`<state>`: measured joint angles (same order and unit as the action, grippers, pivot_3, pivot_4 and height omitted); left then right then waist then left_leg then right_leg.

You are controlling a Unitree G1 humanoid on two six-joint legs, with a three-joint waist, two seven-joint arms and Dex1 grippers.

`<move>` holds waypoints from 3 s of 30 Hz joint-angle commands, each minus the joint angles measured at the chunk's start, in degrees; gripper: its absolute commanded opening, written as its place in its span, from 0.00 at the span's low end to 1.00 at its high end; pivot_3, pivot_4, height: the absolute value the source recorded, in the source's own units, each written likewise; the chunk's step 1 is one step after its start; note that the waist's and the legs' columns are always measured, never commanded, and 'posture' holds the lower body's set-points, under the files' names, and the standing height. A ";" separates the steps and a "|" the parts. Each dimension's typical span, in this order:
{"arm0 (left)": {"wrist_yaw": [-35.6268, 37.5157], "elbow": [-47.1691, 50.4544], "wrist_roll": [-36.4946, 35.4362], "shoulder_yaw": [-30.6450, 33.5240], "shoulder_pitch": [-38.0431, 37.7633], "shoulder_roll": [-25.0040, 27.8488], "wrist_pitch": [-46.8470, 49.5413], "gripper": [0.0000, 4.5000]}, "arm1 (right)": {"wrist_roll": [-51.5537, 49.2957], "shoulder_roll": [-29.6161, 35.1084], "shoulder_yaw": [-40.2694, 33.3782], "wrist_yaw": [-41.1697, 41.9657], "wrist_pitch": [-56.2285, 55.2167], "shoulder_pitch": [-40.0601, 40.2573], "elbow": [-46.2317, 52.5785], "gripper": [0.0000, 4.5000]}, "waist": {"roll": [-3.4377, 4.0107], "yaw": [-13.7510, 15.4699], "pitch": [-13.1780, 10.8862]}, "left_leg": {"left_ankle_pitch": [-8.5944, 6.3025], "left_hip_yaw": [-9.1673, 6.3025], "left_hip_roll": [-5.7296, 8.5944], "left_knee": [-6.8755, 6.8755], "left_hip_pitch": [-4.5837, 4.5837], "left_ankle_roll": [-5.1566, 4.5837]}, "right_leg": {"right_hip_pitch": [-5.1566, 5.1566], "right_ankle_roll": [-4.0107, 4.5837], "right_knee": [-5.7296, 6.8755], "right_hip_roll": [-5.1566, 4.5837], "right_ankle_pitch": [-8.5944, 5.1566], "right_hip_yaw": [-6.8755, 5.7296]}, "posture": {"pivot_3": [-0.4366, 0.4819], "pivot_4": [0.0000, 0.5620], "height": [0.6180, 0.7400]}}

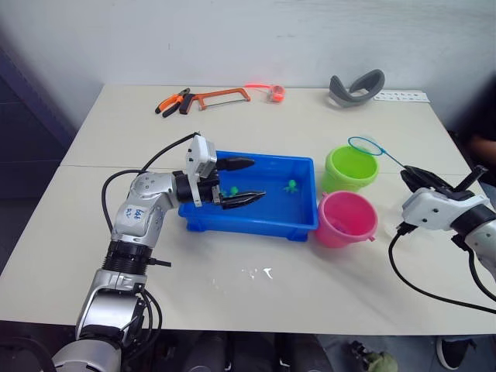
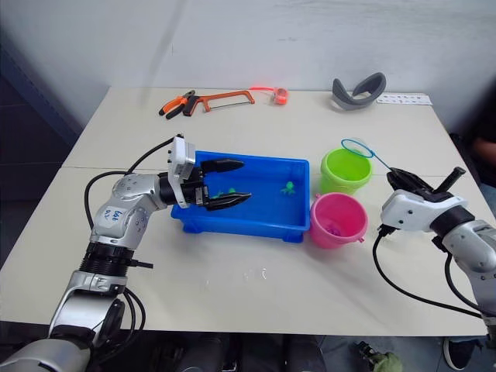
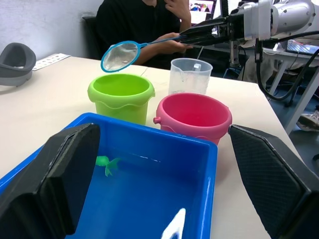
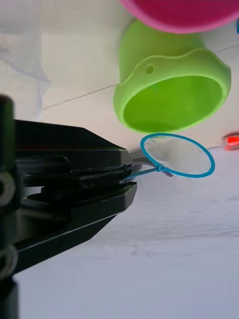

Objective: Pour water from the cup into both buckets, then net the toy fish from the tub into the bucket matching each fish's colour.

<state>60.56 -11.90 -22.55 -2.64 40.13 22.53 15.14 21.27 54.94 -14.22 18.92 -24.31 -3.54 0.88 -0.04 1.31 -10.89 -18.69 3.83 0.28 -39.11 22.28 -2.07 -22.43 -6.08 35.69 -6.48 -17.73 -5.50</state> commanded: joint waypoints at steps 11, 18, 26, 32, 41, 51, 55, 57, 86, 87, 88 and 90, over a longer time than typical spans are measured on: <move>3.81 0.64 -4.22 8.11 -3.80 4.96 -4.56 0.99 | -43.15 -7.32 -4.16 10.64 36.38 -6.18 17.73 0.00 | 0.06 -0.77 -0.03 | 0.02 -0.10 -0.06 -0.04 -0.03 0.01 | 0.05 0.00 0.07 0.03 0.00 -0.06 | 0.48 0.27 1.00; 3.56 1.92 -5.94 12.31 -7.30 8.63 -3.88 0.99 | -78.33 -5.15 -5.92 1.79 79.91 -21.28 24.61 0.00 | 0.05 -0.61 -0.03 | 0.03 -0.40 -0.07 -0.10 -0.01 0.02 | 0.10 0.07 0.09 -0.44 -0.03 0.15 | 0.48 0.27 1.00; 2.28 5.42 -6.76 13.41 -9.85 9.30 -2.62 0.99 | -112.39 -6.11 -2.88 -23.49 97.33 -27.01 15.08 0.00 | 0.04 -0.09 -0.03 | -0.01 -0.61 0.08 -0.08 0.15 -0.06 | 0.19 0.09 -0.13 -0.67 -0.04 -0.17 | 0.48 0.27 1.00; 0.94 8.04 -7.01 13.30 -11.82 9.55 -1.74 0.99 | -129.10 -4.90 6.36 -40.59 92.13 -27.56 11.65 0.00 | 0.04 -0.23 -0.03 | 0.01 -0.45 0.07 -0.08 0.13 -0.09 | 0.14 0.09 -0.04 -0.60 -0.04 -0.43 | 0.48 0.27 1.00; 0.79 9.08 -6.81 12.99 -11.71 9.87 -1.74 0.99 | -134.27 -9.59 12.02 -51.92 88.40 -29.51 6.71 0.00 | 0.04 -0.27 -0.03 | 0.03 -0.32 0.07 -0.07 0.15 -0.12 | 0.06 0.08 0.00 -0.60 -0.04 -0.45 | 0.48 0.27 1.00; -0.01 11.59 -6.18 11.68 -12.60 9.41 -1.87 0.99 | -134.27 -16.28 9.93 -63.87 88.51 -30.45 2.03 0.00 | 0.04 -0.37 -0.02 | 0.03 -0.34 0.05 -0.06 0.24 -0.12 | 0.00 0.07 -0.03 -0.59 -0.03 -0.43 | 0.48 0.27 1.00; 1.48 11.93 -4.18 9.80 -12.45 10.59 -3.37 0.99 | -134.27 -19.01 7.93 -68.14 89.89 -30.99 0.93 0.00 | 0.04 -0.47 -0.02 | 0.03 -0.34 0.05 -0.06 0.24 -0.12 | 0.00 0.08 -0.02 -0.59 -0.03 -0.42 | 0.48 0.27 1.00; 2.13 11.32 -3.45 8.80 -11.40 11.08 -3.51 0.99 | -134.27 -20.26 6.87 -70.20 89.92 -31.12 0.89 0.00 | 0.04 -0.61 -0.02 | 0.03 -0.34 0.03 -0.05 0.26 -0.12 | -0.02 0.08 -0.03 -0.56 -0.03 -0.42 | 0.48 0.27 1.00; 4.76 7.71 -3.20 5.34 -5.50 10.09 -4.07 0.99 | -134.27 -25.61 1.63 -89.20 87.25 -32.11 4.76 0.00 | 0.04 -0.76 -0.02 | 0.06 -0.49 0.05 -0.03 0.44 -0.17 | -0.07 0.08 -0.08 -0.62 -0.03 -0.19 | 0.48 0.27 1.00; 4.68 7.75 -3.21 5.35 -5.52 9.94 -4.08 0.99 | -134.27 -25.45 1.64 -89.36 87.26 -32.40 4.56 0.00 | 0.04 -0.74 -0.02 | 0.06 -0.52 0.05 -0.03 0.45 -0.17 | -0.07 0.08 -0.09 -0.62 -0.04 -0.21 | 0.48 0.27 1.00; 4.62 7.78 -3.21 5.35 -5.53 9.84 -4.09 0.99 | -134.27 -25.47 1.61 -89.55 87.25 -32.61 4.38 0.00 | 0.04 -0.70 -0.02 | 0.06 -0.53 0.06 -0.03 0.46 -0.18 | -0.07 0.08 -0.10 -0.62 -0.04 -0.22 | 0.48 0.27 1.00; 4.51 7.87 -3.27 5.31 -5.50 9.63 -4.05 0.99 | -134.27 -25.62 1.65 -90.26 86.89 -32.94 4.11 0.00 | 0.04 -0.64 -0.02 | 0.06 -0.55 0.06 -0.03 0.49 -0.18 | -0.07 0.08 -0.13 -0.62 -0.04 -0.25 | 0.48 0.27 1.00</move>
<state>65.18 -5.19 -25.45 2.15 33.64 32.23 11.88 -113.50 28.33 -11.49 -69.56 63.50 -36.07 4.48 0.00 0.67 -10.91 -18.63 3.26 0.33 -39.14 22.79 -2.25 -22.50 -6.00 35.56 -7.11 -17.77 -5.76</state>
